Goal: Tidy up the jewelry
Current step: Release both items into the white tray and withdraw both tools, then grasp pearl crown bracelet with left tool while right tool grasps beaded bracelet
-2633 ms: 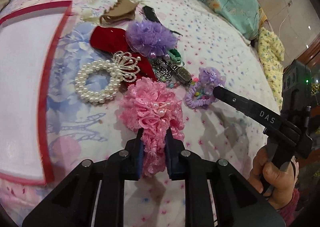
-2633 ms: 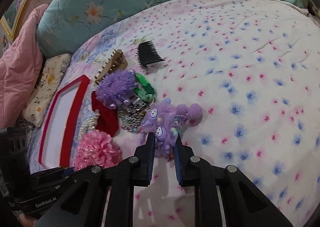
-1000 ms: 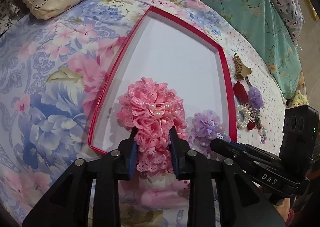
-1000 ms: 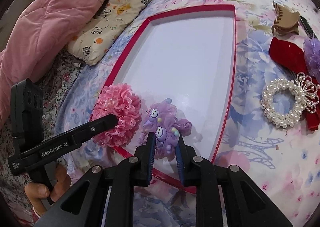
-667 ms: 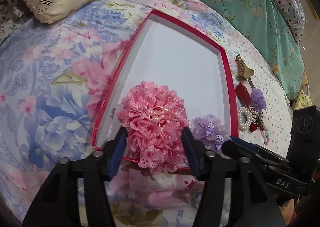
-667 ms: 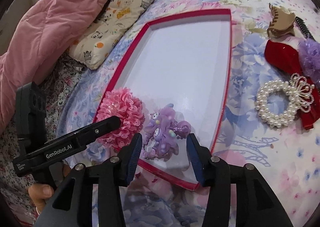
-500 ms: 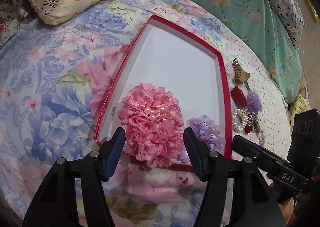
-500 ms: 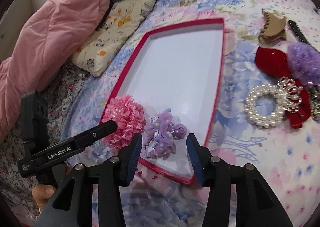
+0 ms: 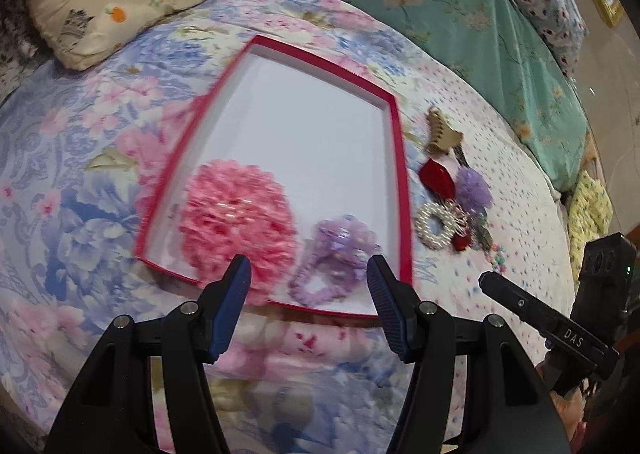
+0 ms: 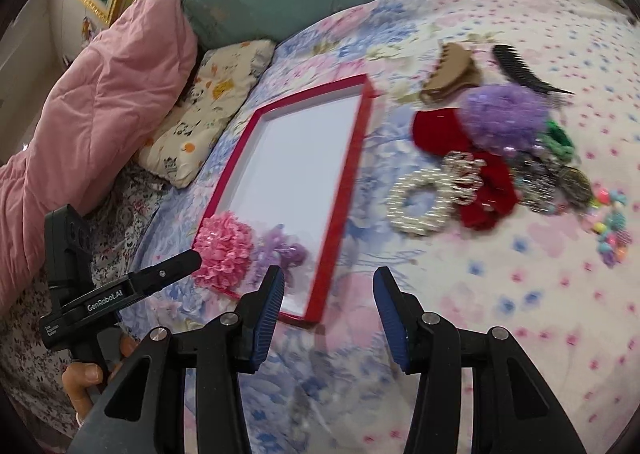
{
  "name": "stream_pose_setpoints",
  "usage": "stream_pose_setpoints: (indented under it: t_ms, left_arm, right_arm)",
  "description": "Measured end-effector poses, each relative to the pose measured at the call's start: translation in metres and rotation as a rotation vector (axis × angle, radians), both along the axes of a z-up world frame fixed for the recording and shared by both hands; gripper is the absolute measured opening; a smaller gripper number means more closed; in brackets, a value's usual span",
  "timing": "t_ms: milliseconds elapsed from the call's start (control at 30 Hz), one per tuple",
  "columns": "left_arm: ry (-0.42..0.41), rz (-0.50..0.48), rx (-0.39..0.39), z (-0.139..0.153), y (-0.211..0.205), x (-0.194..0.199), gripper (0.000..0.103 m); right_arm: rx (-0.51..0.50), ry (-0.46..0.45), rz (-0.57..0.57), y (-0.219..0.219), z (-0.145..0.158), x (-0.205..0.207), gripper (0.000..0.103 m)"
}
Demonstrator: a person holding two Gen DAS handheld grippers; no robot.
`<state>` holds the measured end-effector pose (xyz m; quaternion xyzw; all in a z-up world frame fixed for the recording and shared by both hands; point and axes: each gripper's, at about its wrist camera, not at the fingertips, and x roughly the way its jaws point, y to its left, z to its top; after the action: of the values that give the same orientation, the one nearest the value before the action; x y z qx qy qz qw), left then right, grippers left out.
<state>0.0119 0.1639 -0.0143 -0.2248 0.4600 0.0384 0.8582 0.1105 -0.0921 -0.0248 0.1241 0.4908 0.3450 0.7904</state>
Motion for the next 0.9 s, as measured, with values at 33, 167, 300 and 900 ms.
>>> stream_pose_setpoints:
  t_ms: [33, 167, 300, 900]
  left_arm:
    - [0.0, -0.012, -0.001, 0.001, -0.005, 0.002, 0.059]
    - [-0.003, -0.058, 0.001, 0.003, -0.024, 0.009, 0.059]
    - [-0.006, -0.104, 0.005, 0.006, -0.044, 0.016, 0.059]
    - [0.016, -0.315, 0.029, 0.002, -0.129, 0.052, 0.059]
  right_arm:
    - [-0.001, 0.001, -0.013, -0.005, 0.0, 0.0, 0.049]
    - [0.006, 0.008, -0.067, -0.033, -0.003, 0.002, 0.049]
    - [0.013, 0.017, -0.12, -0.059, -0.006, 0.005, 0.049]
    - [-0.076, -0.034, -0.32, -0.137, -0.01, 0.032, 0.049]
